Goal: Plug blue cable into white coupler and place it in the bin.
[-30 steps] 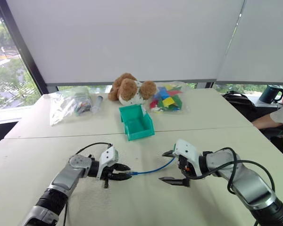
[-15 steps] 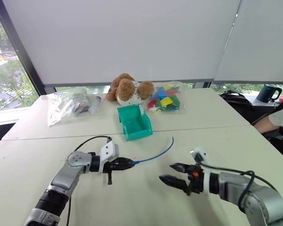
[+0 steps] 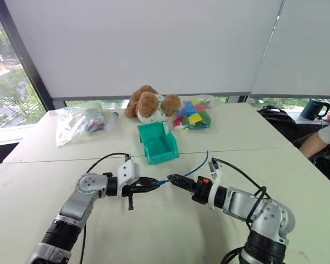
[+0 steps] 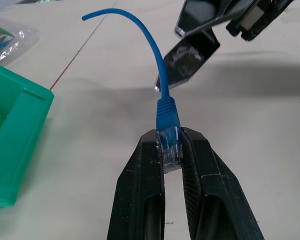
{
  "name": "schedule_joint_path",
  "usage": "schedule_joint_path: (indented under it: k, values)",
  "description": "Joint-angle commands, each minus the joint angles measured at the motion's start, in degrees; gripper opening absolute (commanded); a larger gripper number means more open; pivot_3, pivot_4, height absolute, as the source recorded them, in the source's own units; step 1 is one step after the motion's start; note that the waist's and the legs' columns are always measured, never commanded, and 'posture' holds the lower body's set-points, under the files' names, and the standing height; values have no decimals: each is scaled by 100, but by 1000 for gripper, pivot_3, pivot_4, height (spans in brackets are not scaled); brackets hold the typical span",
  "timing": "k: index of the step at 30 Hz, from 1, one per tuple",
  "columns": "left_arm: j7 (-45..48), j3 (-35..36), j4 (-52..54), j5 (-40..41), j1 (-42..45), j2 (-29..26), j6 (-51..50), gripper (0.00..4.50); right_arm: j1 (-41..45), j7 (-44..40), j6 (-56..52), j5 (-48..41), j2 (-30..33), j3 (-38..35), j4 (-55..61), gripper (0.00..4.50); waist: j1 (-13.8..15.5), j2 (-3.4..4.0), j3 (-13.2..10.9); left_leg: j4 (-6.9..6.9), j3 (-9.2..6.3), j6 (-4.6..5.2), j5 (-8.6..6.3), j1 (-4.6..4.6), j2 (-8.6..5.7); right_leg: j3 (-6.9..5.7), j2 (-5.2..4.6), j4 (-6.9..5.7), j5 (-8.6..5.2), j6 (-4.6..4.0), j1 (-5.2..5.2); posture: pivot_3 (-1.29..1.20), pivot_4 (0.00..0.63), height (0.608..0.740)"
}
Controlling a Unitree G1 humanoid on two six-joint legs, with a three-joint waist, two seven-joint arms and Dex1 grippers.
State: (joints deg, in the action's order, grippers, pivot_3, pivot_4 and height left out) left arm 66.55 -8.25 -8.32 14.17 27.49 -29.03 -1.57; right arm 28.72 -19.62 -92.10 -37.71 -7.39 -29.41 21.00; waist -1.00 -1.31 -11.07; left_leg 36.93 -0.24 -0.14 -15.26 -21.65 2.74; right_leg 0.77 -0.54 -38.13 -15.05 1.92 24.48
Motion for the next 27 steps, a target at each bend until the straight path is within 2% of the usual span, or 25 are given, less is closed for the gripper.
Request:
schedule_joint_path:
  k: [1, 18, 21, 27]
  values:
    - [-29, -6, 151, -6, 148, 56, 149, 44, 212, 184, -40, -241, -227, -49, -155, 4500, -1, 0, 0, 0, 0, 0, 0, -1, 0, 0, 0, 0, 0, 0, 1, 0, 150, 740]
    - [-70, -160, 182, -223, 160, 140, 588, 44, 669, 1010, -40, -974, -646, -391, -934, 4500, -20, 1, 0, -5, -1, 1, 0, -3, 0, 0, 1, 2, 0, 1, 4, 0, 150, 740]
    - [-76, -181, 161, -306, 137, 118, 748, 0, 674, 1124, -40, -1113, -663, -381, -973, 3666, -20, 1, -1, -5, 0, 1, -1, -6, 0, 0, 1, 3, 0, 1, 6, 0, 150, 740]
    - [-223, -210, 14, -517, 193, 162, 1123, 0, 625, 1331, -40, -1429, -689, -267, -979, 580, -21, 1, -1, -5, -1, 1, -1, -10, 1, 0, 1, 3, 0, 1, 10, 0, 150, 740]
